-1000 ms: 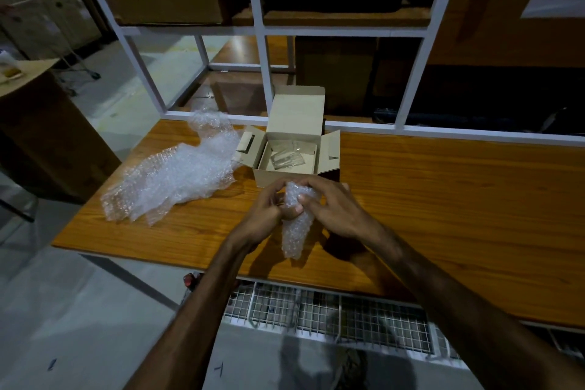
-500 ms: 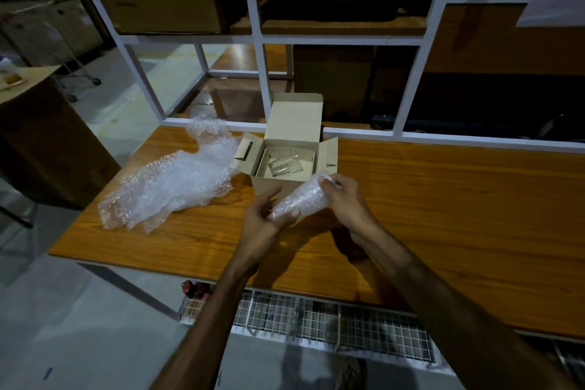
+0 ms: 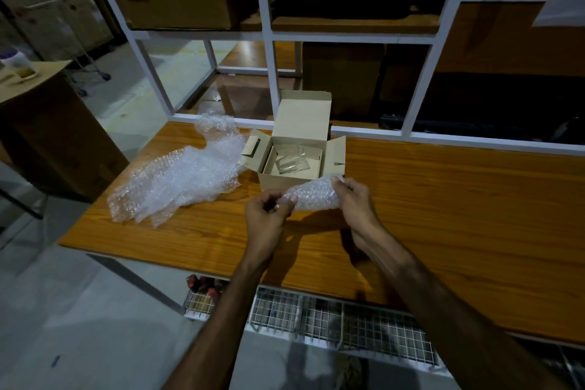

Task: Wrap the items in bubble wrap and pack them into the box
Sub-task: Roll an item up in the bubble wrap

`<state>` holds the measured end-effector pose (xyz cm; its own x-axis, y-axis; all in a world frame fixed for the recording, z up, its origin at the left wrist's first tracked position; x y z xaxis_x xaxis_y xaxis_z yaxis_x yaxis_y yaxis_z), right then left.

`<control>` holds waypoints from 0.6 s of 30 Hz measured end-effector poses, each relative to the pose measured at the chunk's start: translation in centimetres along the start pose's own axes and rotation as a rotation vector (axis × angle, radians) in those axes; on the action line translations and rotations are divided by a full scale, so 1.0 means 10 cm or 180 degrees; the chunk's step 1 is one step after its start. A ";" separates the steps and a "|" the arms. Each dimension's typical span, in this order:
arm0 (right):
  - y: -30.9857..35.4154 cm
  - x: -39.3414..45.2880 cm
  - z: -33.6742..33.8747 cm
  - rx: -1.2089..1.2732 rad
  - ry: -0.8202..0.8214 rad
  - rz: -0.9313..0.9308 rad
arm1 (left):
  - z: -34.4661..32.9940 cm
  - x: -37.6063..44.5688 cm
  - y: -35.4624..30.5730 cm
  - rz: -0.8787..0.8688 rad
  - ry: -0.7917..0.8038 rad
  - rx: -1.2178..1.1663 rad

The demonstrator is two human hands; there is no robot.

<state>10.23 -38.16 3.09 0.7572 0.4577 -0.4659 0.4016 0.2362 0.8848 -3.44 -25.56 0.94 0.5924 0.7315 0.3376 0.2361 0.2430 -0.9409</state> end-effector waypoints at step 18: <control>-0.01 -0.08 -0.17 0.0106 -0.0371 0.0232 | -0.29 -0.22 -0.07 -0.0332 -0.0957 0.0321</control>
<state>8.69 -37.14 3.36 0.8389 0.3695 -0.3997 0.3589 0.1765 0.9165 -2.63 -29.18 0.97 0.3118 0.8509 0.4229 0.1973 0.3773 -0.9048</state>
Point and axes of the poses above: each hand's wrist, its own x-axis towards the middle knuckle, its own z-axis out of the back of the hand, y = z × x, the point moved 1 cm from there along x, towards the middle knuckle, and after that the axes turned 15 degrees about -z, right-handed, at the moved point
